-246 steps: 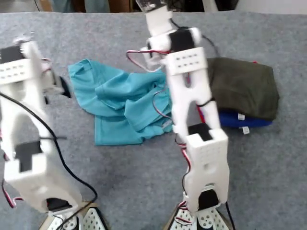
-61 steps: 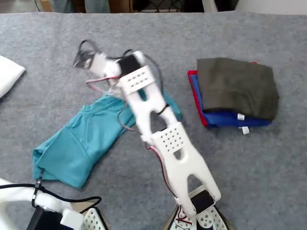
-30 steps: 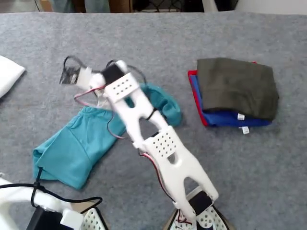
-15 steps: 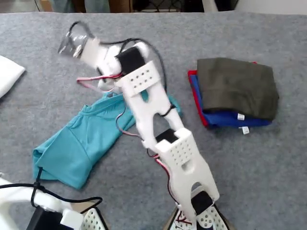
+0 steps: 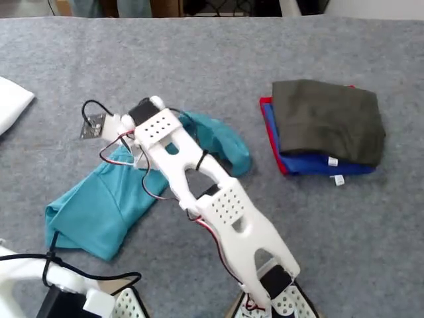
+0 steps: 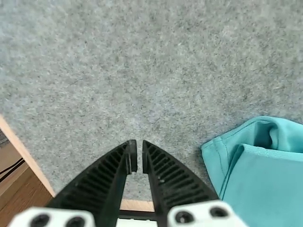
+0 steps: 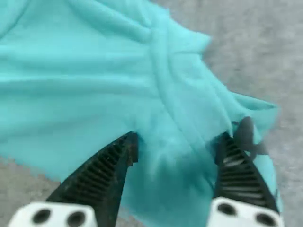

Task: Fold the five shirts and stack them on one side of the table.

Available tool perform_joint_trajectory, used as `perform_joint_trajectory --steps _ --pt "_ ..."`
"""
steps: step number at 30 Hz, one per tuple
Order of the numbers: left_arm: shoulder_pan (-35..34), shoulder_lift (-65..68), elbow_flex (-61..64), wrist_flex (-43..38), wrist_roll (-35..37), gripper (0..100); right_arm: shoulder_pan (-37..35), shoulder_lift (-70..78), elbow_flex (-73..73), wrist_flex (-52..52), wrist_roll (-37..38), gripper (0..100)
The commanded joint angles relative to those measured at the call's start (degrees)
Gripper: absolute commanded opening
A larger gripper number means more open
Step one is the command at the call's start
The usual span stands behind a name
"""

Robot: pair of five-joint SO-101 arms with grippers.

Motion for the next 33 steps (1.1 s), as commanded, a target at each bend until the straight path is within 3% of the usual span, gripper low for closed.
perform_joint_trajectory --steps 1,3,5,11,17,27,30,33 --pt "-0.5 -1.4 -0.1 -0.4 0.4 5 0.4 2.0 -7.5 1.4 -0.4 0.2" --pt "-0.5 -1.4 -0.1 -0.4 0.4 5 1.3 2.4 -12.0 3.8 -2.4 4.9" --pt "-0.5 -1.4 0.0 -0.4 0.4 5 1.8 2.4 -17.1 6.3 -2.8 1.0" --pt "-0.5 -1.4 0.6 -0.5 0.4 5 3.3 -0.9 -30.5 10.0 -7.4 1.3" --pt "-0.5 -1.4 0.8 -0.5 0.4 5 -2.2 -15.7 -31.1 9.8 -13.8 1.3" --pt "-1.0 -1.3 1.5 -4.4 0.8 5 -13.6 -36.3 -30.5 1.6 -31.4 1.4" --pt "-3.5 -1.3 1.9 -6.9 0.8 5 -13.8 -37.8 -27.9 -1.2 -37.5 1.4" --pt "-5.0 -1.3 2.0 -7.6 0.5 5 -9.3 -36.8 -20.9 -2.9 -44.1 1.5"
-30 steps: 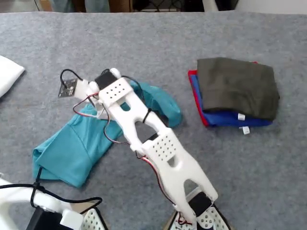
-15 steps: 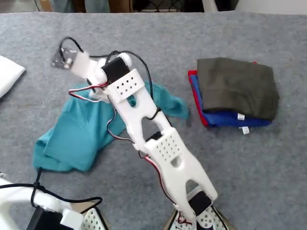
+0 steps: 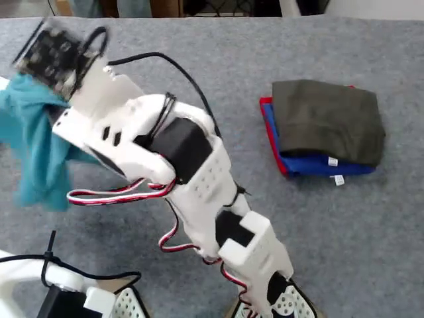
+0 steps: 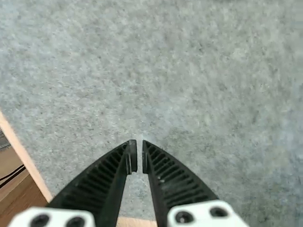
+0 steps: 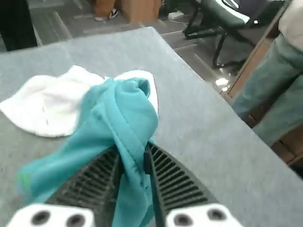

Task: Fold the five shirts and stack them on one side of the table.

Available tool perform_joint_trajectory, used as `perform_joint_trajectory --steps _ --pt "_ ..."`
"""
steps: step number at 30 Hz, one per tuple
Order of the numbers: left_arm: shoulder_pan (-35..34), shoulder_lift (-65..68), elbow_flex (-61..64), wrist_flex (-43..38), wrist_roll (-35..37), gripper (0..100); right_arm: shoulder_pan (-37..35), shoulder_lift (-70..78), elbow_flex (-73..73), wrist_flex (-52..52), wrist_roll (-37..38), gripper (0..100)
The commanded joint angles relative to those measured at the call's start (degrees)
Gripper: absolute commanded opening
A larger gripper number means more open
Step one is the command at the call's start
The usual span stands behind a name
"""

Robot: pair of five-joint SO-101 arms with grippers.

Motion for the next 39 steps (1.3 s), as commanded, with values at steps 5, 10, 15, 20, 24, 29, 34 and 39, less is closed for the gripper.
perform_joint_trajectory --steps 5,10,15,20,24,29,34,39 --pt "-1.8 -1.4 -0.1 -1.1 0.0 5 15.6 3.2 19.5 -4.0 -10.7 1.5" --pt "-1.5 -1.4 -0.1 -1.0 0.1 5 28.7 12.6 28.4 -4.8 -10.0 1.5" --pt "0.4 -1.4 0.0 -1.2 0.3 5 37.4 22.5 27.6 -1.7 -4.0 1.5" --pt "5.7 -1.4 0.0 -1.1 0.4 5 42.3 25.3 22.6 9.0 1.4 1.4" --pt "10.0 -1.4 -0.1 -1.4 2.9 5 44.4 21.1 28.2 10.5 4.7 1.4" --pt "14.8 -1.4 -0.5 -1.5 5.4 5 43.5 8.7 50.2 10.4 8.4 1.4" --pt "18.4 -1.3 1.1 -7.9 7.3 5 41.3 -5.1 71.2 10.3 11.4 1.4" --pt "23.3 -1.3 5.1 -19.4 7.2 5 37.9 -16.0 87.0 10.3 15.1 1.5"
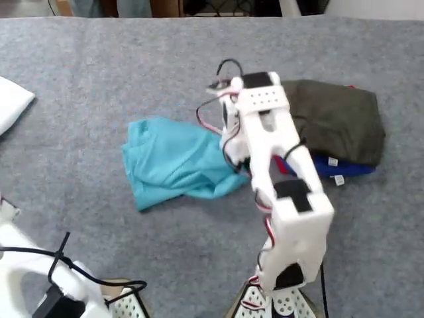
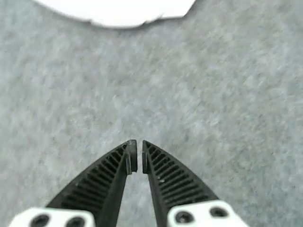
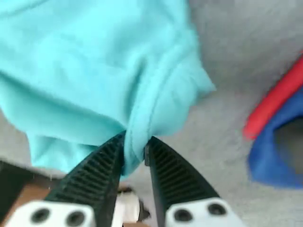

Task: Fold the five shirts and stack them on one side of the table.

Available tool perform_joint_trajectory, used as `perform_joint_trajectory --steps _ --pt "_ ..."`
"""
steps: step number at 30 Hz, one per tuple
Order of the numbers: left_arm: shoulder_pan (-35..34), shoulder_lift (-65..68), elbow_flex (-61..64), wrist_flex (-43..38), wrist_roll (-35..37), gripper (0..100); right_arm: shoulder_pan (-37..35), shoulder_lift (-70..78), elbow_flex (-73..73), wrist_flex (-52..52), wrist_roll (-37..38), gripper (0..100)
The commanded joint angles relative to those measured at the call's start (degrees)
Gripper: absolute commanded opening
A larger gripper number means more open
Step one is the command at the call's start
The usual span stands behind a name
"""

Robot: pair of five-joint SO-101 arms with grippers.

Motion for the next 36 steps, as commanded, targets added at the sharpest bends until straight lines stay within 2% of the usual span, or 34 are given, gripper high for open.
perform_joint_trajectory --steps 1,7,11,14,16,20,24,29,32,36 --pt "4.7 -1.3 2.5 -9.1 0.7 5 -3.5 -9.9 10.5 0.6 3.5 1.5" --pt "15.2 -1.1 8.9 -27.1 10.5 5 -8.4 -17.0 21.2 0.6 6.2 3.3" --pt "22.8 -1.1 12.7 -38.9 12.1 5 -8.9 -21.1 22.3 0.6 9.6 19.2" --pt "24.9 1.2 14.9 -46.2 12.2 5 -9.5 -25.0 22.3 0.7 15.4 31.6" --pt "24.7 5.0 13.8 -47.9 12.6 5 -9.8 -28.4 22.0 0.7 16.0 32.8" --pt "21.8 16.1 5.0 -45.5 12.8 5 -12.3 -33.5 19.3 0.5 16.3 25.7" --pt "19.3 27.6 -8.3 -33.4 17.5 5 -13.6 -30.3 9.5 -4.7 16.0 16.9" --pt "18.7 36.7 -19.1 -22.9 18.6 5 -13.9 -12.1 -6.9 -11.8 14.3 10.6" --pt "18.6 37.3 -20.1 -21.7 18.6 5 -13.9 1.5 -21.1 -11.6 14.3 10.6" --pt "18.6 37.3 -20.1 -21.7 18.5 5 -16.2 18.4 -43.2 -6.3 14.3 11.2"
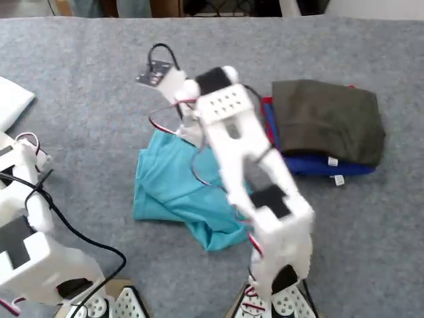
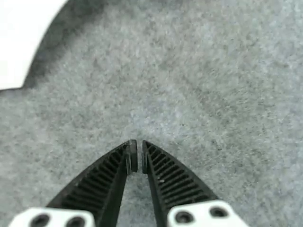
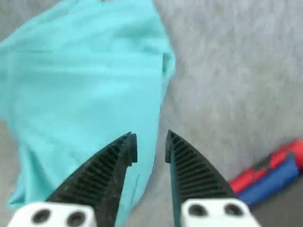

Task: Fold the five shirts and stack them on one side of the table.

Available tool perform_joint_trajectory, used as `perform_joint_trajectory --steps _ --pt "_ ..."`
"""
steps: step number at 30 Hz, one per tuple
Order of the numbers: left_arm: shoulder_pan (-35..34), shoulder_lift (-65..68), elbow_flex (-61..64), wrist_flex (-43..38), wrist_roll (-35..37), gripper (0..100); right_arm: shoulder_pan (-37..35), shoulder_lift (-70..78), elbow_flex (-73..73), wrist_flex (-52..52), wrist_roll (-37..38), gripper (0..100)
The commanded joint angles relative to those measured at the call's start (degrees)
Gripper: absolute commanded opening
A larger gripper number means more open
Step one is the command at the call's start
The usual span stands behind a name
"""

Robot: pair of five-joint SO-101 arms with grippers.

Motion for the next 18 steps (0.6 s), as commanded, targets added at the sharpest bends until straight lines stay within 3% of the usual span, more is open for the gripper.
perform_joint_trajectory --steps 1,5,8,18 --pt "-0.5 -0.4 -2.9 0.3 0.3 5 -3.0 14.5 -23.8 3.9 -0.4 12.6" --pt "-0.4 -0.4 -3.1 0.1 0.3 5 -5.1 29.7 -44.6 9.4 -0.4 20.2" --pt "-0.4 -0.4 -3.1 0.1 0.3 5 -5.2 35.6 -52.9 9.5 -1.7 19.8" --pt "-0.3 -0.2 -3.3 0.1 0.3 5 -3.3 26.2 -38.4 9.5 -1.6 19.8"
